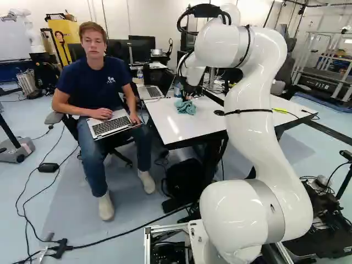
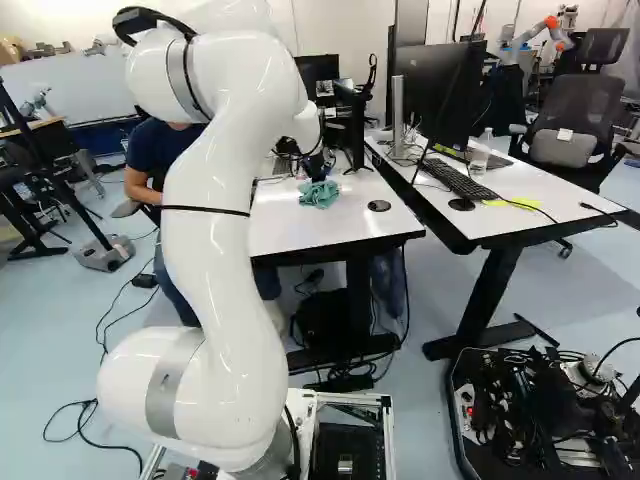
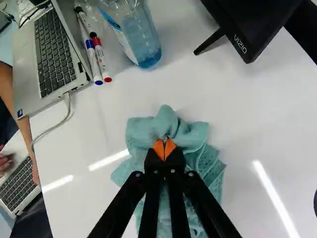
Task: Clean the table with the green towel
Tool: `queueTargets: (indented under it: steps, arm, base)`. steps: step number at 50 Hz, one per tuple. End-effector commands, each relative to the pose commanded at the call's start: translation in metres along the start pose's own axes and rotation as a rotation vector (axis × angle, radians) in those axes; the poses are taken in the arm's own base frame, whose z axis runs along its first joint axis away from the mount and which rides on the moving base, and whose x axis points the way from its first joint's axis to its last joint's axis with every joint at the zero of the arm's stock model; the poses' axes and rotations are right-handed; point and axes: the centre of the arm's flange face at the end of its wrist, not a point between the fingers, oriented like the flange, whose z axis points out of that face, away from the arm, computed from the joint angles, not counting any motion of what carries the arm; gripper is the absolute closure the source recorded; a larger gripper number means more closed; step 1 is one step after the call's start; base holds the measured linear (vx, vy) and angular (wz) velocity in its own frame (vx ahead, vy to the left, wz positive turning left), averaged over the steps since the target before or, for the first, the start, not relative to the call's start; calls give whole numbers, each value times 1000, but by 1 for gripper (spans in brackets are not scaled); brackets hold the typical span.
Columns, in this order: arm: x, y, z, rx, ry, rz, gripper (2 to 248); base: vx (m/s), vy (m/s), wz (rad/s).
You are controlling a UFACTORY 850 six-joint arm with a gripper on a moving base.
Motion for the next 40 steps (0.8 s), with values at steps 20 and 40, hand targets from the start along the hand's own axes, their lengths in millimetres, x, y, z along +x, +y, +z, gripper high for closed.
queueTargets:
  steps: [20,40]
  arm:
    - [23,-13,21,14,33,-13,228]
    - [12,-40,19,32,21,-44,228]
  base:
    - [0,0,0]
    - [0,0,0]
